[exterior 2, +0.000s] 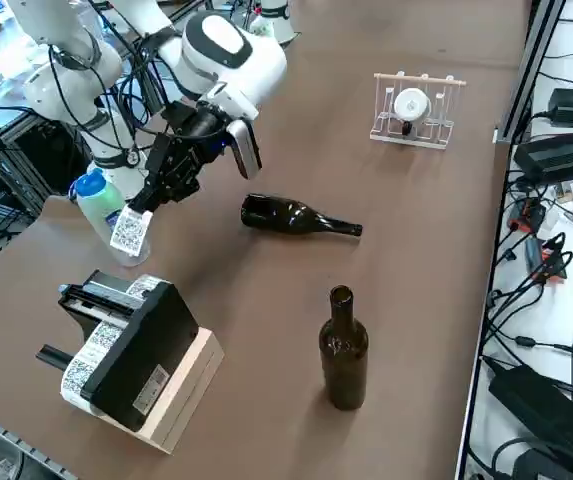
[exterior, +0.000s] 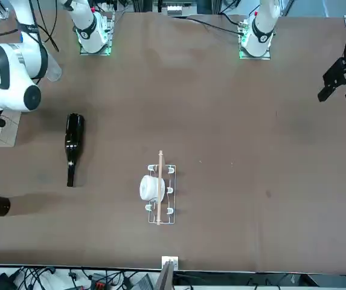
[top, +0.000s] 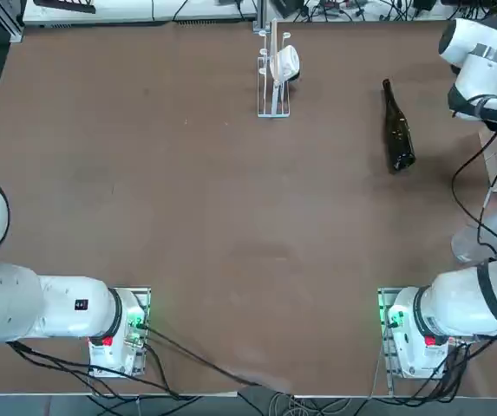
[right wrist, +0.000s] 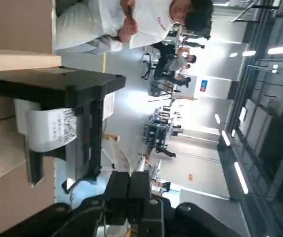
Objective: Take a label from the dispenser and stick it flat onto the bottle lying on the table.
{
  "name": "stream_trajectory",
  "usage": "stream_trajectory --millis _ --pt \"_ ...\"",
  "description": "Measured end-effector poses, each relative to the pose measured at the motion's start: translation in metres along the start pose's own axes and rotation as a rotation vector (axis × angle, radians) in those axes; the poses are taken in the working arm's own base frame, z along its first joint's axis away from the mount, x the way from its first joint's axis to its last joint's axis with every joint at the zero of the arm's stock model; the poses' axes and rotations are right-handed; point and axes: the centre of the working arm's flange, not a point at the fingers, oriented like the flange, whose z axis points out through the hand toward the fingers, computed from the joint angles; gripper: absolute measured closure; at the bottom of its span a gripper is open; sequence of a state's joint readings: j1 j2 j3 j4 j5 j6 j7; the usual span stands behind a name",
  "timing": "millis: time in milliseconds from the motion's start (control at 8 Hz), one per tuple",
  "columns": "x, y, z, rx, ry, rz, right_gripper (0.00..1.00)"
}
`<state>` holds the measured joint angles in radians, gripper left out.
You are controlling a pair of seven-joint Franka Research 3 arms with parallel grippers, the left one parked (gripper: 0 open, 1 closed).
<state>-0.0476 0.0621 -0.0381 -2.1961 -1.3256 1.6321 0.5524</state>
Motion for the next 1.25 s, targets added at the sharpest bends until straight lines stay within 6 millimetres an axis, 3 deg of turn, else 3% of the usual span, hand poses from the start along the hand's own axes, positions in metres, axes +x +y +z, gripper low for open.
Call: stream_trajectory --millis 125,375,750,1250 --pt "-0.001 -0.002 -0.017 0.037 0.009 -0.002 0.99" --pt "0.001 -0.012 -0.07 0.131 0.05 -0.003 0.99" --pt "0.001 -0.014 -0.14 0.385 0.079 -0.053 0.99" --pt "0.008 -0.034 -0.177 0.707 0.133 -0.088 0.99"
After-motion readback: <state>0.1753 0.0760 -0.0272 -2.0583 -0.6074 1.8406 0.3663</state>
